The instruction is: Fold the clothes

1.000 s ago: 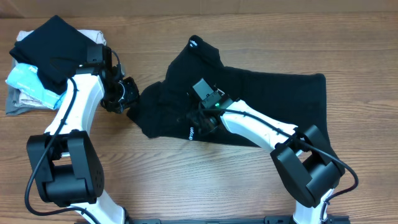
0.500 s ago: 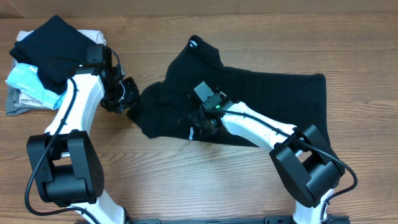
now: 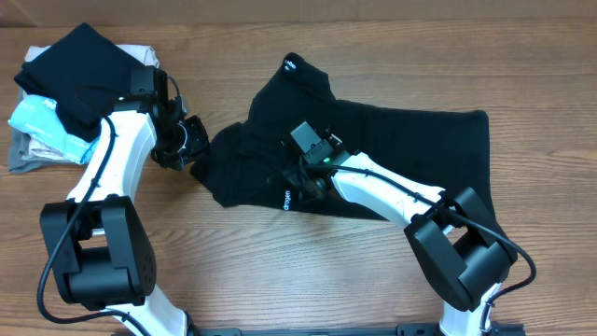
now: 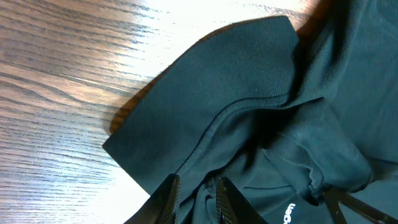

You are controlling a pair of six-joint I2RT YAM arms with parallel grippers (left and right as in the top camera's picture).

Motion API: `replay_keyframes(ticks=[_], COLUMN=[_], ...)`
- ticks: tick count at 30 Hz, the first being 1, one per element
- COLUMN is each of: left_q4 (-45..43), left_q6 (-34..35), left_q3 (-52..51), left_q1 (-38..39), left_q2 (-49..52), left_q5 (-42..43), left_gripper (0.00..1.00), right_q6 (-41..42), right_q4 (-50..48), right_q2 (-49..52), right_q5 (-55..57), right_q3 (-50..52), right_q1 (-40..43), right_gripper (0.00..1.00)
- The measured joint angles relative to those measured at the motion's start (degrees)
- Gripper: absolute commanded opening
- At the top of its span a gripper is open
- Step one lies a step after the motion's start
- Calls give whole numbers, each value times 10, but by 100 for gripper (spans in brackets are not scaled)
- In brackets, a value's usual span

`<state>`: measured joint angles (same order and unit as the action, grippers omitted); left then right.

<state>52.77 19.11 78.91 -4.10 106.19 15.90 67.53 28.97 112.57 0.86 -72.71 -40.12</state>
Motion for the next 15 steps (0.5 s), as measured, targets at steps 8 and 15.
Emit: replay_keyframes(ticks=[8,15], left_q4=[0,1], left_q6=[0,0], left_q3=[0,0], left_q1=[0,0], left_q2=[0,0], left_q5=[0,0], left_gripper=[25,25], right_q6=[-19,-48], right_q4=[-57,-104], right_q2=[0,0], right_q5=[22,38], right_q3=[0,1], right_q1=[0,9], right_gripper=[4,4])
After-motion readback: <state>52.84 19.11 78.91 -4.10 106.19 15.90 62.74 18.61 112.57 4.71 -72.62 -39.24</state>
